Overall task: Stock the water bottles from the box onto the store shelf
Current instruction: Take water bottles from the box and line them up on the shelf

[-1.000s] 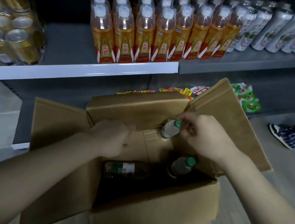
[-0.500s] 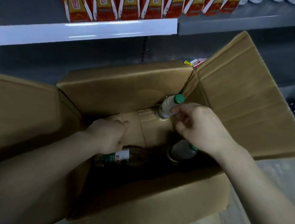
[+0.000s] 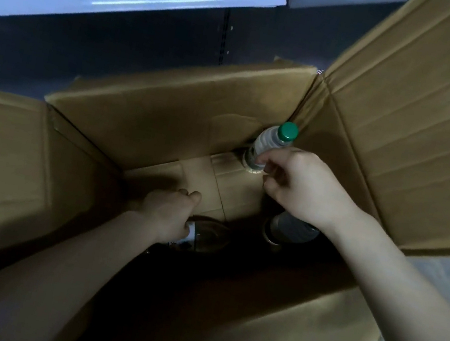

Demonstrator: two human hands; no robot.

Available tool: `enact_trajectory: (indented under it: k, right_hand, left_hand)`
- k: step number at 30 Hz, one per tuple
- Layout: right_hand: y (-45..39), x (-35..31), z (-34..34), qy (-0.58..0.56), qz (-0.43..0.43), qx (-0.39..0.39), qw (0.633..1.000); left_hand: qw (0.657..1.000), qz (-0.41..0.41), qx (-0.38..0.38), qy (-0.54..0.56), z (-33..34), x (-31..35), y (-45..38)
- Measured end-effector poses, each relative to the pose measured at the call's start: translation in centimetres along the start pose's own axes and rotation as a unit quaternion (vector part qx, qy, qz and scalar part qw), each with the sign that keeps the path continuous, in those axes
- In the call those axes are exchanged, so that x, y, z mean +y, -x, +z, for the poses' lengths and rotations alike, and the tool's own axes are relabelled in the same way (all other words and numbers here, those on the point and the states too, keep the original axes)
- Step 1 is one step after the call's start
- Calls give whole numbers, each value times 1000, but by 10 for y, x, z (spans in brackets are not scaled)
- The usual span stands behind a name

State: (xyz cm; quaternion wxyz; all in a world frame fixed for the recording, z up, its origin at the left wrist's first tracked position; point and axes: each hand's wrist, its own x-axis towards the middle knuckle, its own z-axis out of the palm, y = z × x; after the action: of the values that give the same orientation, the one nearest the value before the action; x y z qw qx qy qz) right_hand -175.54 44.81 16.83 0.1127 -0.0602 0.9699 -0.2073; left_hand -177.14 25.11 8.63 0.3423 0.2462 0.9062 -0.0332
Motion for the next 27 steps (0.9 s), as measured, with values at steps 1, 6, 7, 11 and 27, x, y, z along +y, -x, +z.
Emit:
enact_trajectory:
  k: [1, 6, 7, 11, 27]
  right_hand:
    - [-2, 1, 3, 4, 0, -3, 1000]
    - [-14, 6, 13, 16, -1, -11, 1000]
    - [-16, 6, 14, 15, 0, -14, 1000]
    - [-25, 10, 20, 9, 5, -14, 1000]
    - [-29, 17, 28, 5, 1, -19, 1000]
  left_hand:
    - [1000, -1, -3, 4, 4, 0, -3]
    - [999, 8, -29, 16, 21, 0, -19]
    - [999, 10, -33, 15, 25, 0, -22]
    - [999, 9, -43, 1, 43, -1, -39]
    - [989, 30, -99, 101, 91, -4, -67]
